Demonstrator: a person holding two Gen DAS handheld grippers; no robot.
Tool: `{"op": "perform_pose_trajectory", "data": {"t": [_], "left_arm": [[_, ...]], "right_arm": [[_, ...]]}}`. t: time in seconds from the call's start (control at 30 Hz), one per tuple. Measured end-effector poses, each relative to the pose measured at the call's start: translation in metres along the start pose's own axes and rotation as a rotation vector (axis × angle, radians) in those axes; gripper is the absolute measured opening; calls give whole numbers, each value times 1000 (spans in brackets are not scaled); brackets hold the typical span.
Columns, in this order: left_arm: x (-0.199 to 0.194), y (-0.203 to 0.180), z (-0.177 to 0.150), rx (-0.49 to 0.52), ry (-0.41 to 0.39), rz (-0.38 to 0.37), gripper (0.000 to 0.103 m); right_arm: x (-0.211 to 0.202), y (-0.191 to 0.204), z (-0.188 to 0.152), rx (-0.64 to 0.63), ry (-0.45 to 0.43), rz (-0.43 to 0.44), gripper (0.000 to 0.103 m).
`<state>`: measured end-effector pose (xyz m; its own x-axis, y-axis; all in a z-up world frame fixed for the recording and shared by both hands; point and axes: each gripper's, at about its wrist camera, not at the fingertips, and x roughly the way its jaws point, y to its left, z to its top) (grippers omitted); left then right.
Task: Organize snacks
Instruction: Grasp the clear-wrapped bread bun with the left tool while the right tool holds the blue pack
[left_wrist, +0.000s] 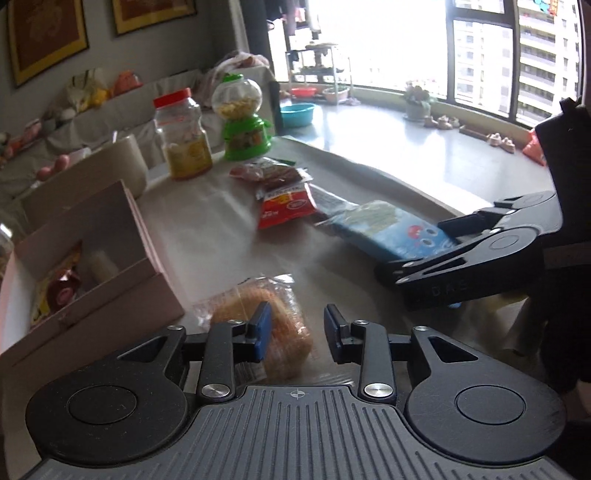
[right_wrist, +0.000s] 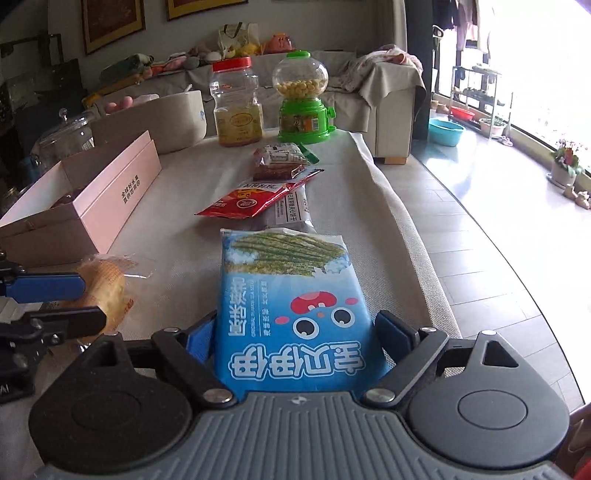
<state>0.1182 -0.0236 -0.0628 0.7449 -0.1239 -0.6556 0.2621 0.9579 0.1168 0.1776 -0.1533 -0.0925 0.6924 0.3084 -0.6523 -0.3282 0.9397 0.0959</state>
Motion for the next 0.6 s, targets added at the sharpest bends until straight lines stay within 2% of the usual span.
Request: {"op": "perform_pose_trajectory", "data": {"t": [0.2, 0.23, 0.33, 0.4, 0.5, 0.6], "left_arm": [[1, -4, -7, -20, 16, -154, 38], [1, -4, -8, -29, 18, -159, 38], [-8, 1, -10, -41, -49, -49, 38], [-13, 12, -9, -57, -65, 33, 37], [-8, 24, -11, -86, -22, 49, 36], [-7, 21, -13, -70, -31, 53, 38]], "right_arm": [[-4, -8, -1, 25, -12, 25, 91], [-4, -9, -1, 29, -13, 28, 91], [-4, -9, -1, 30, -14, 29, 91], [-4, -9, -1, 33, -15, 32, 92], [-3, -10, -1, 37, -15, 40, 93], [-2, -7, -1, 21, -5, 32, 95]]}}
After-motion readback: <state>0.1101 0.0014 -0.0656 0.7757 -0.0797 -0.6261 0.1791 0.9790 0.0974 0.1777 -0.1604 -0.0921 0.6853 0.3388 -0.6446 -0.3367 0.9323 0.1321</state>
